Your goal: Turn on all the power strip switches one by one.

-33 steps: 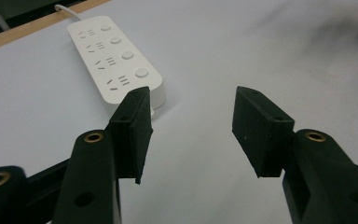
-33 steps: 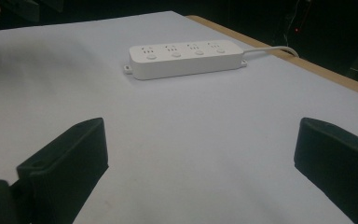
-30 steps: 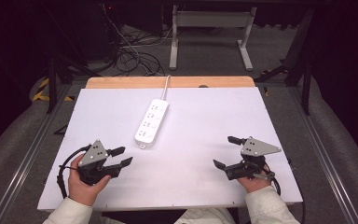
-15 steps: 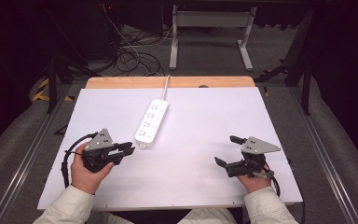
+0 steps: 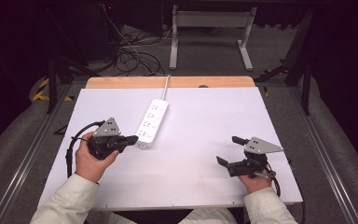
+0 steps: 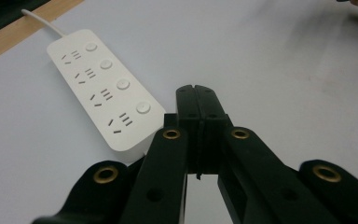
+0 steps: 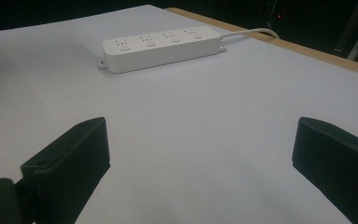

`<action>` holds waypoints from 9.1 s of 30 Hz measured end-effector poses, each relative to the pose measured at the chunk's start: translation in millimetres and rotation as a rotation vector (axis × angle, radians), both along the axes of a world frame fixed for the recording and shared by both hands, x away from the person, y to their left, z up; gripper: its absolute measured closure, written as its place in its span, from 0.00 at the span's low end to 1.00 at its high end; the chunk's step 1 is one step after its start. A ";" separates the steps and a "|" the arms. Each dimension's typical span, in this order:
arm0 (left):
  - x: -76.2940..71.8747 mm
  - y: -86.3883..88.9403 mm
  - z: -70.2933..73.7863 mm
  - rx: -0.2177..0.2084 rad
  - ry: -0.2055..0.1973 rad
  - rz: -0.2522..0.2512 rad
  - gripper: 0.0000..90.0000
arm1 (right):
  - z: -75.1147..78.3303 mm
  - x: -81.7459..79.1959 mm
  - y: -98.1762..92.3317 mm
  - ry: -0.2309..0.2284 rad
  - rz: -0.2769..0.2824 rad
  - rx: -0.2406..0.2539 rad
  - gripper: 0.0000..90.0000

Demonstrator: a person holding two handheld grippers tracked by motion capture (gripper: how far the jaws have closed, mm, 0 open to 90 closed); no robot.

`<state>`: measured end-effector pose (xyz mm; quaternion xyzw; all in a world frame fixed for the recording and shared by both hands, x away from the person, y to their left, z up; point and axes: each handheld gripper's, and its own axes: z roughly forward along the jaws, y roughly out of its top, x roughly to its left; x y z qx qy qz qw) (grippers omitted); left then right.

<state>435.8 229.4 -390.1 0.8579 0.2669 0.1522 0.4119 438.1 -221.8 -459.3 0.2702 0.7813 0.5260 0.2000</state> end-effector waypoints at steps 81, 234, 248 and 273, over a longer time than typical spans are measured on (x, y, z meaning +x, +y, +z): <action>78.9 -42.3 -70.9 0.037 0.103 0.167 1.00 | -1.5 -3.4 0.9 0.008 0.052 0.015 0.05; 111.9 -66.3 -72.3 0.090 0.067 0.227 1.00 | -2.1 -4.5 -0.8 0.021 0.080 0.025 0.05; 125.3 -65.1 -41.7 -0.022 0.026 0.233 1.00 | -2.3 -4.1 -0.6 0.021 0.079 0.024 0.05; 147.6 -66.4 -72.6 0.004 0.052 0.251 1.00 | -2.2 -4.0 -1.1 0.019 0.086 0.023 0.05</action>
